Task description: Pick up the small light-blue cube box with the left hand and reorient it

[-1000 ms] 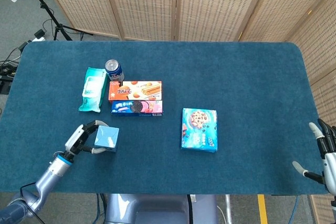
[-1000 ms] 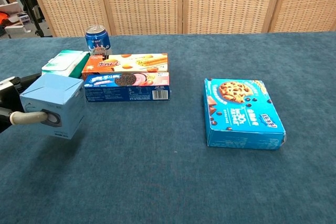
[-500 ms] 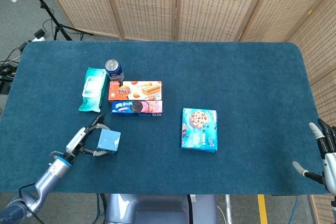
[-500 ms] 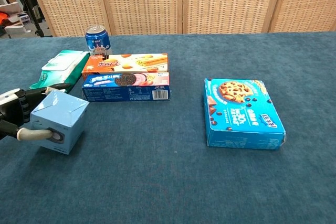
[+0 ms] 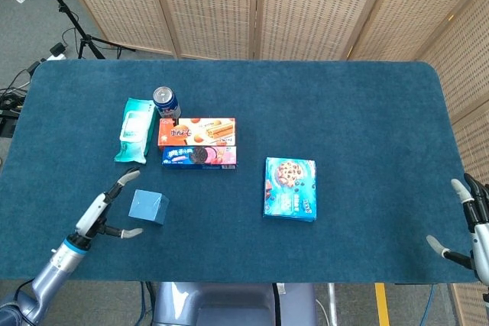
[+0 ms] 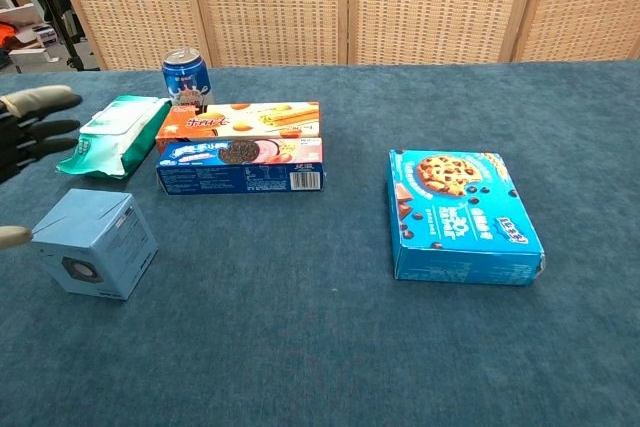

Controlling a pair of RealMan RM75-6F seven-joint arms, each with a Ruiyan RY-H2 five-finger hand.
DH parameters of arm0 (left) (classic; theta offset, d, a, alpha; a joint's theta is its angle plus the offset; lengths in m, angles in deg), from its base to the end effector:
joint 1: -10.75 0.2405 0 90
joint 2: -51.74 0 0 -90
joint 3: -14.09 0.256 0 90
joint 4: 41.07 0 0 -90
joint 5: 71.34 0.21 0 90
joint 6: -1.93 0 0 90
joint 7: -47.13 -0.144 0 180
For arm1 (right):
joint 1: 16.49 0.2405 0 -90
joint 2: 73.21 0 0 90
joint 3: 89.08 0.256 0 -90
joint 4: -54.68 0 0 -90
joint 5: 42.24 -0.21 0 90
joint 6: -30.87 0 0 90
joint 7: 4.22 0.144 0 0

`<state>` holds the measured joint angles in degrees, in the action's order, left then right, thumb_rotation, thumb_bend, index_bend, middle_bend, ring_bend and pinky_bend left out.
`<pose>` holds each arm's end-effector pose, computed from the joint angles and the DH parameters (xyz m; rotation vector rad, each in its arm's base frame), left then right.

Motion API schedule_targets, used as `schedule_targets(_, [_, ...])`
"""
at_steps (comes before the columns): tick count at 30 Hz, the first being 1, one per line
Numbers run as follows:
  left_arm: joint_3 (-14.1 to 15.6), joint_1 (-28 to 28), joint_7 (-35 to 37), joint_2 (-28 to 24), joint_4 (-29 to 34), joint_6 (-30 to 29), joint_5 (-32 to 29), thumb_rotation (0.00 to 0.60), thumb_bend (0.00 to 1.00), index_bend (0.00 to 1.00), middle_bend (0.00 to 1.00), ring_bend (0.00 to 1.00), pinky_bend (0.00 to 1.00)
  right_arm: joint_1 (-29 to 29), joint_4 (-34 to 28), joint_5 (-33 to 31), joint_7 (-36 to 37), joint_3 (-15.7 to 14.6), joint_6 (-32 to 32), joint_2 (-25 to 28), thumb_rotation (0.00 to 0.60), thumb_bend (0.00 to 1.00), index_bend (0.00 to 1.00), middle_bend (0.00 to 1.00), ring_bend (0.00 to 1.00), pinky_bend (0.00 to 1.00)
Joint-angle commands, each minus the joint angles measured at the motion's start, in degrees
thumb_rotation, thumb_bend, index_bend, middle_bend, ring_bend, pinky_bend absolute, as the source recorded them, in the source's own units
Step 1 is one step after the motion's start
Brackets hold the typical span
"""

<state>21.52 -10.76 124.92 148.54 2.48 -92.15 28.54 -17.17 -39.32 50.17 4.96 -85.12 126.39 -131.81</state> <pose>-0.2915 0.2441 0.0238 -1.5032 -1.7105 -1.8773 -0.2999 -0.1528 0.2058 1.2995 -0.8327 1.0949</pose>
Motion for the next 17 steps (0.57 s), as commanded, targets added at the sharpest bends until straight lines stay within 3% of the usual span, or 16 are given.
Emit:
schedule_targets(1, [-2.23,1.74,-17.79,-7.97,10.37,-5.69,0.75,0.6,0.0,0.04,0.0,0.0,0.0,-0.03,0.0,0.14,0.09,-0.02,0.13,0.03,0.6,0.0,0.0,0.0,0.0,0.0])
schedule_targets(6, [-3.62,3.32,-48.21,-22.64,34.4,-2.06,-2.8,0.6,0.0,0.04,0.0,0.0,0.0,-0.2,0.1,0.32,0.51,-0.05,0.53,0.12,0.6,0.0,0.0,0.0,0.0,0.0])
schedule_targets(10, [-4.32,5.45,-68.57,-31.04,48.0,1.17,-8.58,0.6,0.0,0.03,0.0,0.0,0.0,-0.21,0.17,0.37,0.61,-0.03,0.61,0.17,0.6,0.0,0.0,0.0,0.0,0.0])
schedule_targets(13, [-4.49,6.5,-72.24,-34.66,52.67,2.46,-11.29,0.6,0.0,0.02,0.0,0.0,0.0,-0.16,0.3,0.05,0.69,0.06,0.42,0.12,0.6,0.0,0.0,0.0,0.0,0.0])
schedule_targets(17, [-4.42,7.69,-70.57,-37.4,53.08,4.17,-13.36,0.6,0.0,0.01,0.0,0.0,0.0,-0.17,0.42,-0.25,0.52,0.17,0.37,-0.01,0.6,0.0,0.0,0.0,0.0,0.0])
